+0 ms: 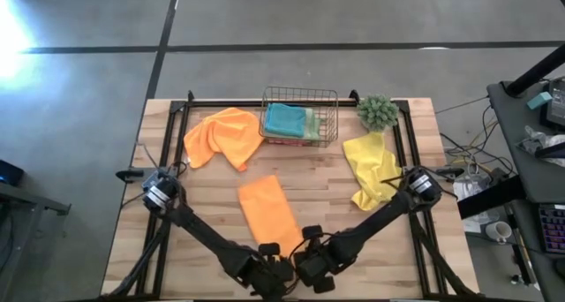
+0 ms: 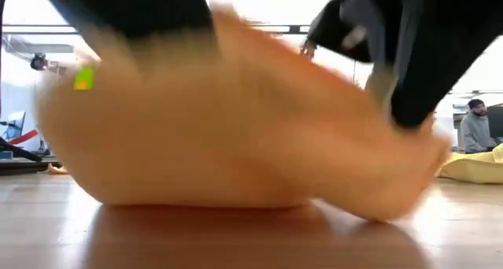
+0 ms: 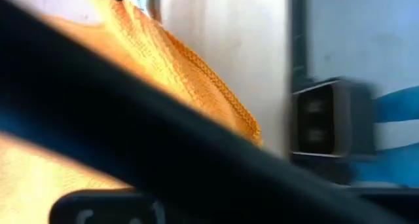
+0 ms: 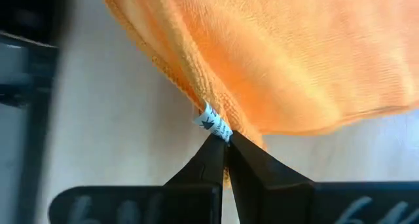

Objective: Fold microfiber towels
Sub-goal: Fold the bottom orange microfiber cloth

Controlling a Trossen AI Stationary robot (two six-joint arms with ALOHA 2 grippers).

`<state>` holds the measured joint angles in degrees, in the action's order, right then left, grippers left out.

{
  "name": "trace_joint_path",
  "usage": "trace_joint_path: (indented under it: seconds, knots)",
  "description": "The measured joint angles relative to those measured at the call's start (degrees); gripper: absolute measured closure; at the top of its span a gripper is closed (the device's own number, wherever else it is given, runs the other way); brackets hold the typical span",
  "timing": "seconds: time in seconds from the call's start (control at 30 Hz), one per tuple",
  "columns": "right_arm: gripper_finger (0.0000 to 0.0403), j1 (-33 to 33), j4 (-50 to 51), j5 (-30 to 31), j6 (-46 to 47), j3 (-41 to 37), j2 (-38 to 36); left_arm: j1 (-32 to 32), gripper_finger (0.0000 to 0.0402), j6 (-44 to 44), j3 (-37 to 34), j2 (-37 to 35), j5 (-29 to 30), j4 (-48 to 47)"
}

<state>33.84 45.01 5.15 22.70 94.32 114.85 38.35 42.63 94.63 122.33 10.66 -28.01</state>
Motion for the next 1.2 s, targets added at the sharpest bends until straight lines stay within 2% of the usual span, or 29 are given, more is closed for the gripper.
trace_joint_path:
  seconds: [0.33, 0.53, 0.97, 1.2]
  knots:
    - [0.0394, 1.6, 8.6, -1.1, 4.8, 12.0, 0.2, 0.4, 0.0401, 4.9, 0.0, -8.7, -4.0, 0.4]
    - [0.0394, 0.2, 11.4, 2.9, 3.5, 17.4, 0.2, 0.5, 0.0401, 5.2, -0.2, -12.5, -4.6, -3.9]
    - [0.0394, -9.8, 9.4, 3.8, 1.7, 13.8, 0.5, -1.6, 0.0401, 6.6, -0.4, -13.0, -1.5, -30.9]
    - [0.0394, -14.3, 7.9, 3.9, 1.2, 10.5, 0.5, -6.1, 0.0402, 4.9, -2.7, -13.0, 0.0, -36.1]
